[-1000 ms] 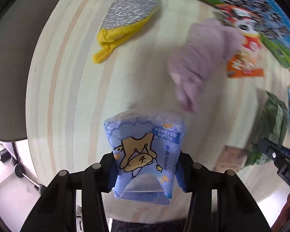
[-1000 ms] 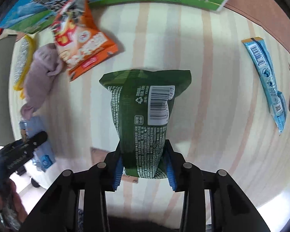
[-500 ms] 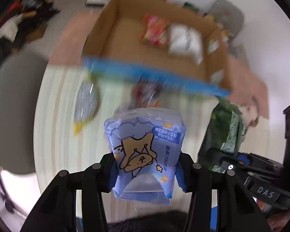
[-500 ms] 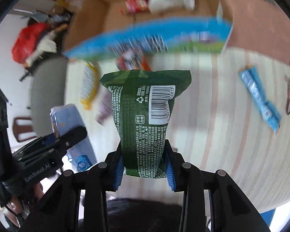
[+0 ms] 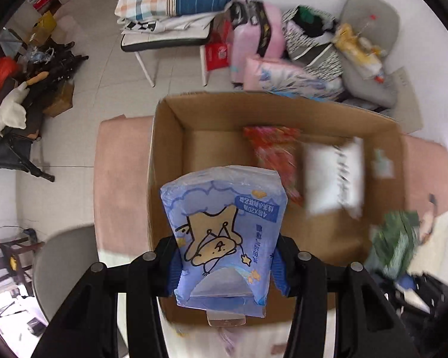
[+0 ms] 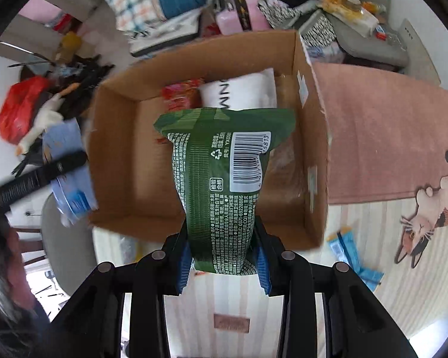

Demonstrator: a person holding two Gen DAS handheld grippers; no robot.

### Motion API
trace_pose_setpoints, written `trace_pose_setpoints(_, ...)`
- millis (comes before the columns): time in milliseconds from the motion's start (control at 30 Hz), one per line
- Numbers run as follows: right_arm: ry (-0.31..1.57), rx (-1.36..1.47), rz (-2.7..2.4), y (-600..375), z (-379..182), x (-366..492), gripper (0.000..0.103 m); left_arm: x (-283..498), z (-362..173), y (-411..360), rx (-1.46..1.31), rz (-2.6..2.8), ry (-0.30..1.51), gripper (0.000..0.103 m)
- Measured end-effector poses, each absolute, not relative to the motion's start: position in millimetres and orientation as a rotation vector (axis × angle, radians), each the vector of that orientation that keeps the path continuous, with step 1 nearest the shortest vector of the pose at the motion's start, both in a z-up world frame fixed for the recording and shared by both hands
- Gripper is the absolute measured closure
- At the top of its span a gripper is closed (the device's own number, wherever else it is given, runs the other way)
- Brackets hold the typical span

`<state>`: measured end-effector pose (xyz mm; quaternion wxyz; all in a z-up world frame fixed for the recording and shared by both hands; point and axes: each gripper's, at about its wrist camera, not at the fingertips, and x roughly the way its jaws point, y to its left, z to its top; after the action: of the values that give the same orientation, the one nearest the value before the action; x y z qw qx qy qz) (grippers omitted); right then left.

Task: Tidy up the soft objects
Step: 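Lower both packs into the box and open both tools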

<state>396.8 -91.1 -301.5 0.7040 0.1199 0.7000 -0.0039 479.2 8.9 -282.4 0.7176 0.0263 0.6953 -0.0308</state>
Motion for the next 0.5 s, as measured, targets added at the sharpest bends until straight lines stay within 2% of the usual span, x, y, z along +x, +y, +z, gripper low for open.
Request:
trace_pose_setpoints(200,1.643,0.242,-0.057,-93,-364,415,0.065,529,-333,7,0.114,-0.059,1.617,0.057)
trace_pose_setpoints(500,1.718,0.224,-0.1,-98,-408,421,0.065,547,-366,-8,0.212,-0.075,1.667,0.055)
